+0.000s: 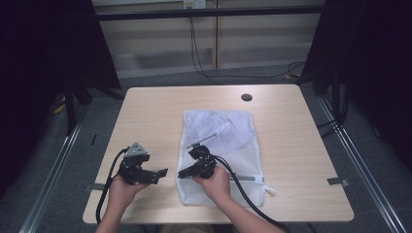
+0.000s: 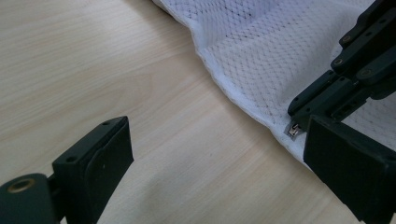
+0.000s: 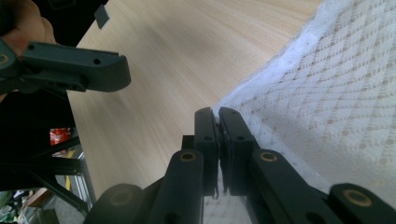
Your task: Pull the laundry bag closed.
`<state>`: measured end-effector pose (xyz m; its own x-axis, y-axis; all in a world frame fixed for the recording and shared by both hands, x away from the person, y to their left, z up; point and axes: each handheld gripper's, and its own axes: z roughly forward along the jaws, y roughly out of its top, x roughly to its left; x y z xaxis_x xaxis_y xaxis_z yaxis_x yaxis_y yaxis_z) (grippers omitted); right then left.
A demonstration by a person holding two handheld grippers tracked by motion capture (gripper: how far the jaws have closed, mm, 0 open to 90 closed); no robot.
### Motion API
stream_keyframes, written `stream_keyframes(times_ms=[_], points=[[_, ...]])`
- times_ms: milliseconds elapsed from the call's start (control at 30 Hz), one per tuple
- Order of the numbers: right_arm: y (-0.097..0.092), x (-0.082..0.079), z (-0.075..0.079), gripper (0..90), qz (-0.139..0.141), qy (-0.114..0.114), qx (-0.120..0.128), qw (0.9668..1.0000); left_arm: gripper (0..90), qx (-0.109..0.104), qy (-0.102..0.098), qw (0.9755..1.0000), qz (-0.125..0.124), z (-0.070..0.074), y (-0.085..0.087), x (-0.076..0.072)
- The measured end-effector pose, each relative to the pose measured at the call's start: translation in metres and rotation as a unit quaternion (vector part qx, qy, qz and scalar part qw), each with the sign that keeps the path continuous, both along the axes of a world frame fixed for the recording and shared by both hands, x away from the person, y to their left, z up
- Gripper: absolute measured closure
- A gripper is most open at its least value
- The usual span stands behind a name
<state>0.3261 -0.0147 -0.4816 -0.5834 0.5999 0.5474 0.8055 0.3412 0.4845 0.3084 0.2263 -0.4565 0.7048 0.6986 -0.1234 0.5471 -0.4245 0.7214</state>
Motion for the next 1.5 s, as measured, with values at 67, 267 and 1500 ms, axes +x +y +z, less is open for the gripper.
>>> stream_keyframes(times_ms=[67,267,1500], points=[[-0.003,0.000,0.003,86.4,-0.002,0.001,0.007,1.0000,8.0,-0.003,0.004,1.0000,-0.006,0.000,-0.003,-0.001],[-0.009,0.000,0.009,86.4,-0.003,0.001,0.017,0.9998,8.1,-0.008,0.012,0.9998,-0.016,-0.001,-0.007,-0.001],[-0.023,-0.002,0.024,86.6,-0.005,-0.015,0.033,0.9993,26.9,-0.093,0.114,0.9865,-0.072,-0.012,-0.034,0.000]])
